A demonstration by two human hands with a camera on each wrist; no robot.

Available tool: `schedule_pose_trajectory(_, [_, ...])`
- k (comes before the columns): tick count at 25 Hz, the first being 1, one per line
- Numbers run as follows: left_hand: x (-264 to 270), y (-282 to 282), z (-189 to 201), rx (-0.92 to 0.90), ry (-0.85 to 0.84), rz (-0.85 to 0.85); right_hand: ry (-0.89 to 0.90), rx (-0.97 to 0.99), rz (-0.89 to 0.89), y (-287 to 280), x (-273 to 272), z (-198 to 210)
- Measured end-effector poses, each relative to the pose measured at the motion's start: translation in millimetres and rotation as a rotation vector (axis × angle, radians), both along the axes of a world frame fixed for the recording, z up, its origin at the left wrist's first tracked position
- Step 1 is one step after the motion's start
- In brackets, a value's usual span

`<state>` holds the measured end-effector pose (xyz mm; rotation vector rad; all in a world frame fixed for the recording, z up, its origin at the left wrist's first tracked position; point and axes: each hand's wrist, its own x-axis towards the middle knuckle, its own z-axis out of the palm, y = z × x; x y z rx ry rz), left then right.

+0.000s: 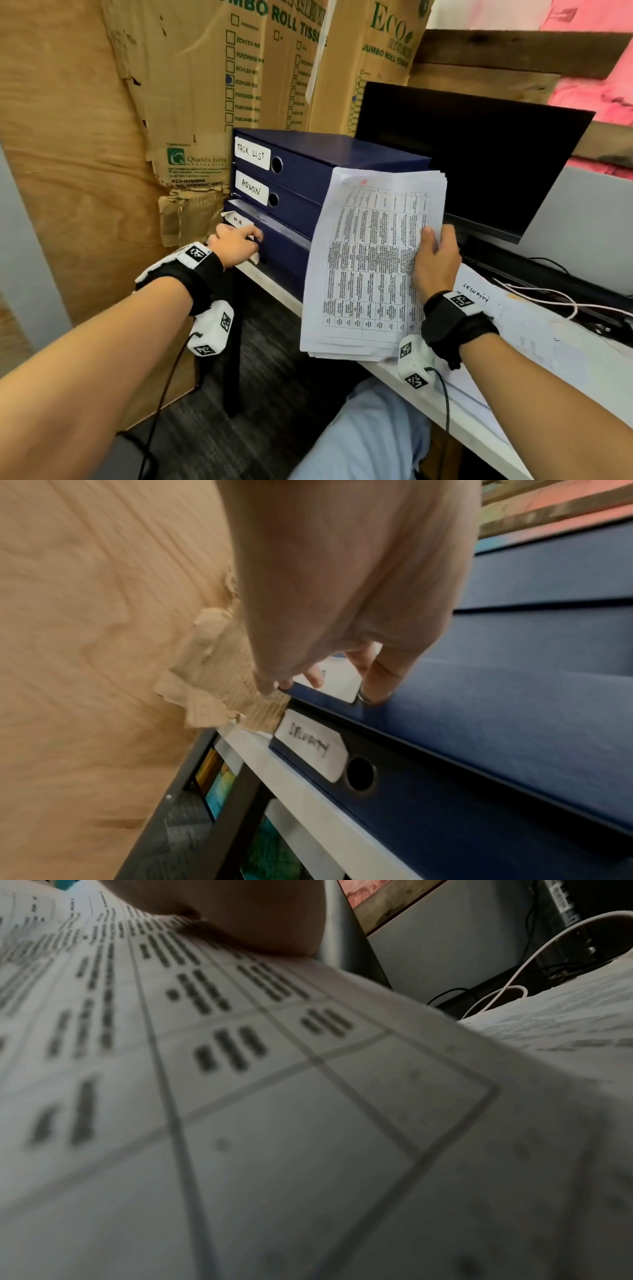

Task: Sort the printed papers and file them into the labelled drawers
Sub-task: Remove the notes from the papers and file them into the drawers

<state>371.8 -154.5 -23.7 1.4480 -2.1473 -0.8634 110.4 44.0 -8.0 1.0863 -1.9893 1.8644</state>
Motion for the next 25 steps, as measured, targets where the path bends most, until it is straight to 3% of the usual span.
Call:
schedule_pose_trajectory(2, [23.9, -9.9, 0.8, 0.02, -0.013, -0.078, -0.006, -0.02, -0.012, -2.9, -2.2, 0.1])
schedule_pose_trajectory(6, [53.5, 1.1, 0.1, 0.049, 0.155, -0.207, -0.014, -0.037, 0.001, -4.4, 6.5, 1.2])
schedule_pose_trajectory(13, [39.3, 31.1, -9.0, -0.005, 0.152, -0.077, 0.003, -0.029, 0.027, -2.1, 17.0, 7.9])
schedule_pose_trajectory(20, [66.5, 19.2, -1.8, -0.027, 0.246, -0.163, -0.002, -0.078, 0.047, 2.3, 28.5, 36.1])
schedule_pose_trajectory(25, [123.0, 31.1, 20.9, 0.279, 0.099, -0.25, -0.001, -0.111, 0.116, -18.1, 65.4, 64.3])
